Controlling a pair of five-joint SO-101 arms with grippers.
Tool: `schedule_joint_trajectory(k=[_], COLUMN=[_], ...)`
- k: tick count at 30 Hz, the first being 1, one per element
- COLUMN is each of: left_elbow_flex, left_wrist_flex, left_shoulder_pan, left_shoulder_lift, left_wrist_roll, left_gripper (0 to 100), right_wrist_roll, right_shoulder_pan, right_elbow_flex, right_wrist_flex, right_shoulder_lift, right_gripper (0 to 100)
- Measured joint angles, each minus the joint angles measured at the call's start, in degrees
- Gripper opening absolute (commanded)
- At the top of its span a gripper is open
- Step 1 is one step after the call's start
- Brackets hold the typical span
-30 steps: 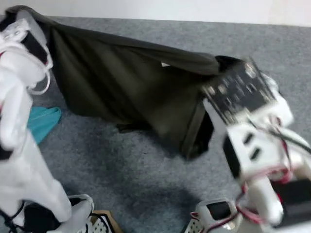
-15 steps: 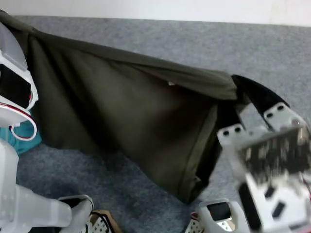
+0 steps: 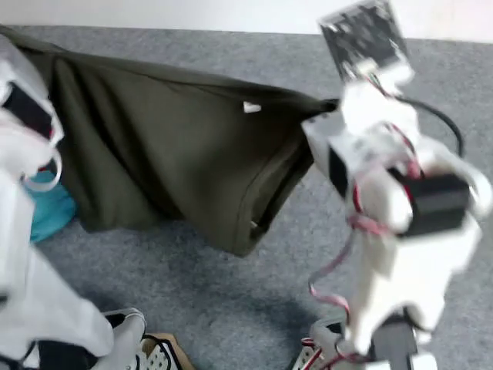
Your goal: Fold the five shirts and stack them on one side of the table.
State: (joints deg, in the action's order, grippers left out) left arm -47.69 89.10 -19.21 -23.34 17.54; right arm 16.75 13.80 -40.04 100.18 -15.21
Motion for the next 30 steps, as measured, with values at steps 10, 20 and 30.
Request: schedule_joint_trajectory(k=[10,20,30], left_elbow_flex=[22.51,33.58,46.15], left_wrist_flex=[-6.77,-7.38,-16.53], left_shoulder_pan=[2.37,6.42,11.78], left_shoulder_lift=[0.26,0.26,0.26], left_wrist_roll=[0.0,0.0,0.0], left_gripper=[1,1,1], right_wrist_roll=[0.18,5.45,10.11], right_shoulder_pan=[-0.53,-2.11,-9.85], right_elbow_flex=[2.55,16.0,32.09], right_wrist_flex=[0.18,-9.14,-27.96], right_shoulder_lift=[10.73,17.93,21.19], right_gripper=[1.0,10.1,1.8])
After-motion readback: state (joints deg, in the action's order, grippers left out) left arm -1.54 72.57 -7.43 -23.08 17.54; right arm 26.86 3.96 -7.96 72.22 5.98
